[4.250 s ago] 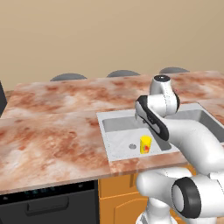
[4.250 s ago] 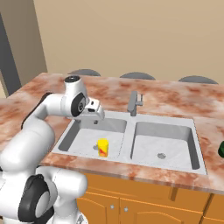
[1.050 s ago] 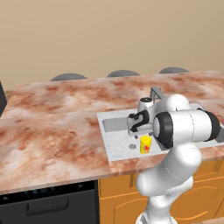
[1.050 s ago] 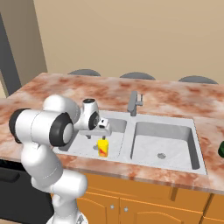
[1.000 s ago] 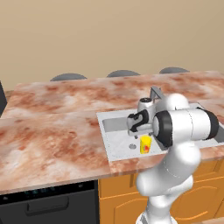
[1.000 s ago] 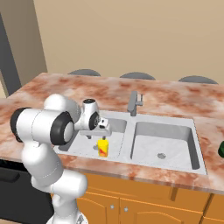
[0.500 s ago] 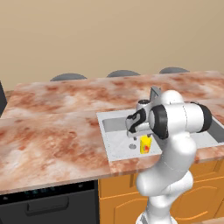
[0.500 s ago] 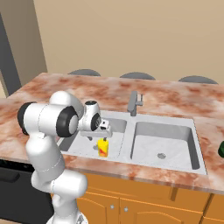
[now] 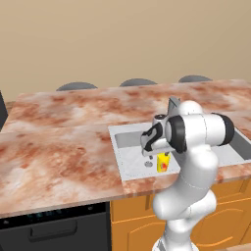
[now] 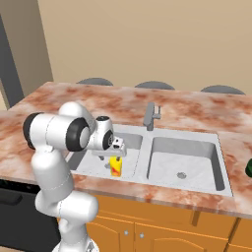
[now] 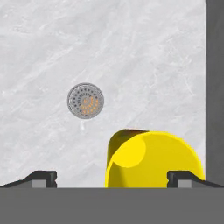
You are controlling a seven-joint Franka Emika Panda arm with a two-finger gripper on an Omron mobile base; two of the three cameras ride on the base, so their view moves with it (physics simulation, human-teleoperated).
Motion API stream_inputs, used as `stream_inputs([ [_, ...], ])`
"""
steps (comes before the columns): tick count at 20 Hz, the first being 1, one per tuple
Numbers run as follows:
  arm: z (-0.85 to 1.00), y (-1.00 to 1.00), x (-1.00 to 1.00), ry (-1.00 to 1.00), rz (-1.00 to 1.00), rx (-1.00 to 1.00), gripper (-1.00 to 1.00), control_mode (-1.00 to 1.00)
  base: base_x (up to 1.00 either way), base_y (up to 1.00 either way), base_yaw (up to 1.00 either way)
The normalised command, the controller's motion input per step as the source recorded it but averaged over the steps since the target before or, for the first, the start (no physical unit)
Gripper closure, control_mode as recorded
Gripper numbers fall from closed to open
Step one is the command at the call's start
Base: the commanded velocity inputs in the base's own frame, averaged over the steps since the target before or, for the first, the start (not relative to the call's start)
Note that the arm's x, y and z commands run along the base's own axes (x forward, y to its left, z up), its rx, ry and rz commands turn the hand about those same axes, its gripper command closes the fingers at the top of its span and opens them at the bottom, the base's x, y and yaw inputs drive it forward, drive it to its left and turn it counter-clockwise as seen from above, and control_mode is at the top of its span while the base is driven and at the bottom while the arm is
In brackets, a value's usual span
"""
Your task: Move any existing items from the left basin to the right basin for drying. Then move the measuring cup from the counter to the left basin of the sink for washing.
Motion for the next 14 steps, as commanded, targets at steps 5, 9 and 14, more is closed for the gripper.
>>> stream_inputs([
  [5,-0.21,0.00,0.00,0.00,0.00,0.00,-1.00,-1.00,0.00,0.00,0.00],
  [9,-0.19,0.00,0.00,0.00,0.00,0.00,-1.00,-1.00,0.00,0.00,0.00],
  [14,-0.26,0.01,0.00,0.01,0.00,0.00,1.00,-1.00,0.00,0.00,0.00],
])
